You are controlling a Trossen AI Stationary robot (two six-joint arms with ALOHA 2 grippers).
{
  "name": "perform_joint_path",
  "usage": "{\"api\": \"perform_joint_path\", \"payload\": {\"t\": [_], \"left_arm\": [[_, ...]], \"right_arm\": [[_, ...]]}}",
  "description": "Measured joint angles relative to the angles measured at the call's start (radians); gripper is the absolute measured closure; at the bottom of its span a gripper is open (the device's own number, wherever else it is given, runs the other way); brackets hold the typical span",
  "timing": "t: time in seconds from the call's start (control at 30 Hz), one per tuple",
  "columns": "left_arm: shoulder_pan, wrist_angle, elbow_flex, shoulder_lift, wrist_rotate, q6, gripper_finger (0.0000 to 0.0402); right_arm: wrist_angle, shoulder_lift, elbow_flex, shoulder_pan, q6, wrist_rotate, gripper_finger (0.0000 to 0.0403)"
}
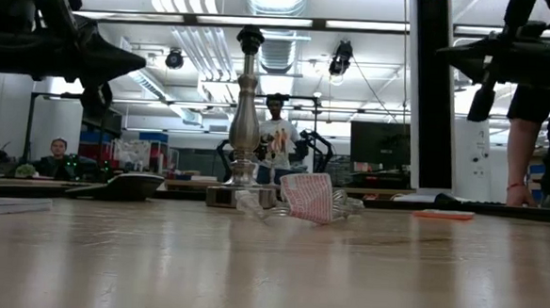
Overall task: Screw lightbulb
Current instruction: Return to Home Position
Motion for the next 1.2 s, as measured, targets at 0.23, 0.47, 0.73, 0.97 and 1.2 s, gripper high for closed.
{"api": "perform_joint_path", "payload": {"t": [0.23,0.47,0.73,0.97,1.2], "left_arm": [[0.000,-0.001,0.000,0.061,0.000,0.000,0.0401],[0.000,0.000,0.000,0.127,0.000,0.000,0.0401],[0.000,0.000,0.000,0.193,0.001,0.000,0.0401],[0.000,0.000,0.000,0.242,0.001,0.000,0.0401],[0.000,0.000,0.000,0.279,0.001,0.000,0.0401]], "right_arm": [[-0.156,0.001,0.000,0.000,0.004,-0.290,0.0400],[-0.242,0.002,0.000,0.000,0.002,-0.311,0.0400],[-0.248,0.002,0.000,0.000,0.002,-0.310,0.0400],[-0.253,0.002,0.000,0.000,0.002,-0.310,0.0400],[-0.253,0.002,0.000,0.000,0.002,-0.310,0.0400]]}}
